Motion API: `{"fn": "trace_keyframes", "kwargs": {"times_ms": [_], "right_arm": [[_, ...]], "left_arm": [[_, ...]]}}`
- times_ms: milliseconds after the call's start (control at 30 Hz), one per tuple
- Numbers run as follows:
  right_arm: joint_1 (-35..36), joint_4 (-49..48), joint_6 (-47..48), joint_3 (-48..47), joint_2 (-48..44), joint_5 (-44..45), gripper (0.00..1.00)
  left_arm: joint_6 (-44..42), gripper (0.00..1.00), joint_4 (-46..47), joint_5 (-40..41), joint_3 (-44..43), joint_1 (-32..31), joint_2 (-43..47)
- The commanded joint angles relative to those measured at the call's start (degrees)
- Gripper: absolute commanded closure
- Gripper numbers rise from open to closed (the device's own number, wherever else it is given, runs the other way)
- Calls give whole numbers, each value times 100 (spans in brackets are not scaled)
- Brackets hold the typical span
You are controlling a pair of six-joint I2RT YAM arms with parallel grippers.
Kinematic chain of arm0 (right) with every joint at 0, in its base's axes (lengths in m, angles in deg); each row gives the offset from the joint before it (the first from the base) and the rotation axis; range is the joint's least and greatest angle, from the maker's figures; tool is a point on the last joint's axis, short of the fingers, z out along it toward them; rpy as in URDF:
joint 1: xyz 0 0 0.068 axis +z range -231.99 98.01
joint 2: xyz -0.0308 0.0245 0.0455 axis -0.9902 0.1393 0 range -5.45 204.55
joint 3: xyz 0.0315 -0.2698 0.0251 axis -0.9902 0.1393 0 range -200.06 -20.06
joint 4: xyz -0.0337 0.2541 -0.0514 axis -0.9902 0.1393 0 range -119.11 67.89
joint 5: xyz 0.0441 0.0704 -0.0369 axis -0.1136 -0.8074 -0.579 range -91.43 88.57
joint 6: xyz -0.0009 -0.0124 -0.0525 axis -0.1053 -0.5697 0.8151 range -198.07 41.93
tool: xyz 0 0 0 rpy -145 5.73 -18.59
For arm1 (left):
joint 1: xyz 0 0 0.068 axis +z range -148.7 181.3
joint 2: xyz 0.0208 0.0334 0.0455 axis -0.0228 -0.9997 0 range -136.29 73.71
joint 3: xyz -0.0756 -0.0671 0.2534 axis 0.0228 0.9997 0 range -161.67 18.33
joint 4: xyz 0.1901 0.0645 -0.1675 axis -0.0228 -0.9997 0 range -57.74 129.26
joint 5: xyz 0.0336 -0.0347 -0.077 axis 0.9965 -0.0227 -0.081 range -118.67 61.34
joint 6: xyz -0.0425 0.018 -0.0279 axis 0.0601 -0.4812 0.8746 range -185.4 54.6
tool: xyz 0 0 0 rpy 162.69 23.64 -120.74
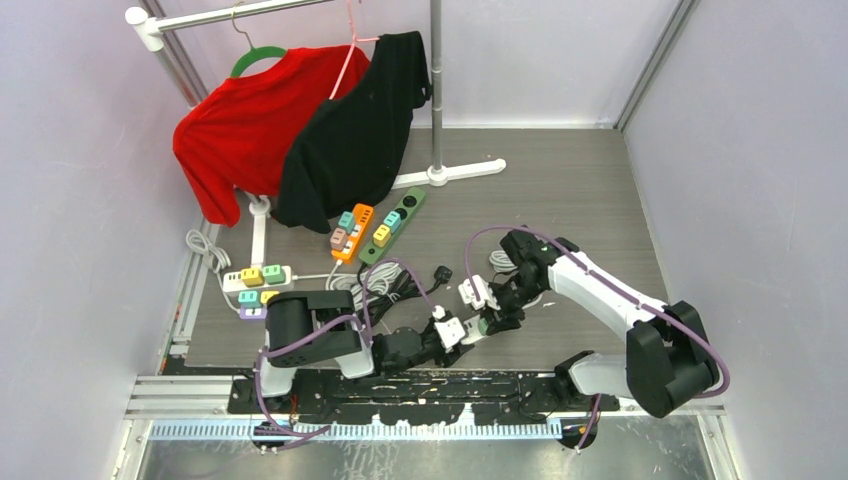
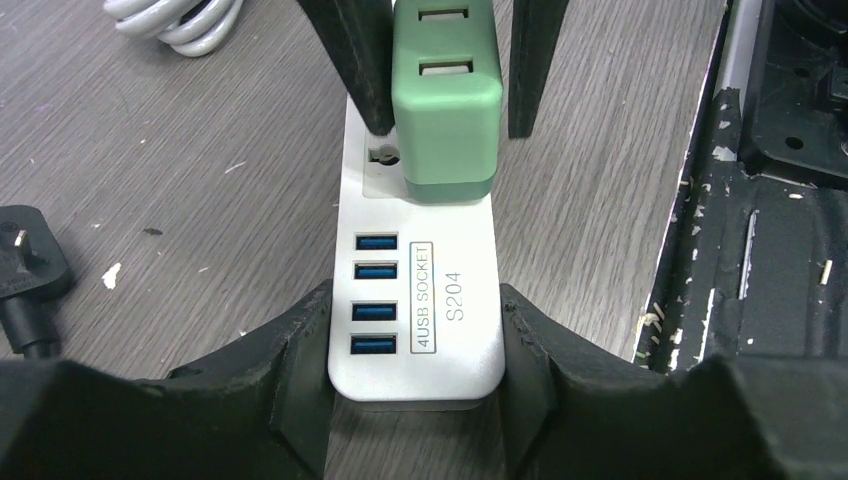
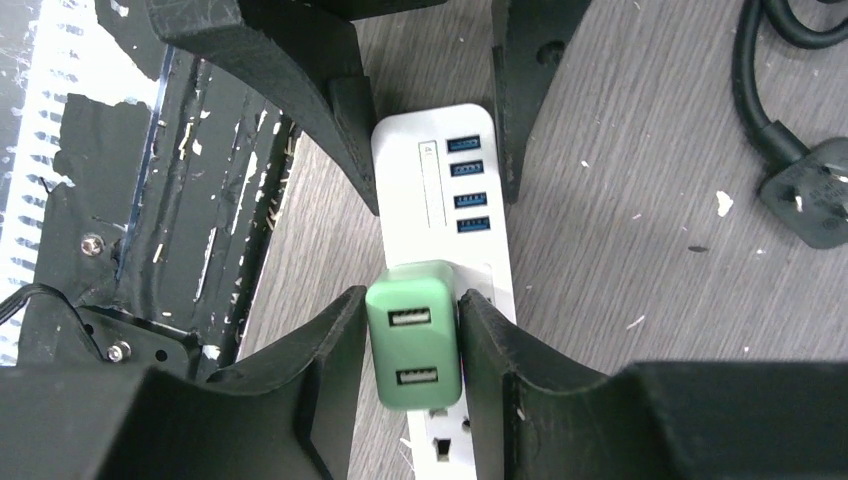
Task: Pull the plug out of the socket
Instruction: Remove the plug from the socket.
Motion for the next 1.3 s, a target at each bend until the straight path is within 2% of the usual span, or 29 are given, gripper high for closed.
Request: {"fn": "trace_keyframes", "kwargs": {"times_ms": [0, 200, 267, 400, 500, 767, 1000, 1100, 1267], "right_arm": [[-230, 220, -4, -129, -285, -432, 55], [-233, 251, 136, -53, -233, -558, 58], [-196, 237, 217, 14, -212, -586, 63], [-43, 240, 310, 20, -186, -674, 81], [83, 252, 370, 17, -186, -762, 87], [71, 240, 193, -89, -171, -530, 94], [-714, 882, 620, -242, -333, -349, 99], [-648, 893, 729, -139, -281, -443, 99], [-10, 582, 363, -121, -138, -841, 99]], "left_arm": [[3, 100, 454, -8, 165, 33, 100], [155, 100, 110, -219, 147, 35, 236], [219, 100, -39, -282, 114, 37, 301], [404, 100, -541, -446, -9, 68, 468], [544, 100, -885, -580, -128, 113, 546], [992, 100, -850, -986, -127, 350, 408], [1167, 100, -652, -1016, 171, 480, 369], [1173, 100, -818, -1072, 84, 479, 354], [1143, 100, -1598, -1195, -360, 483, 355]]}}
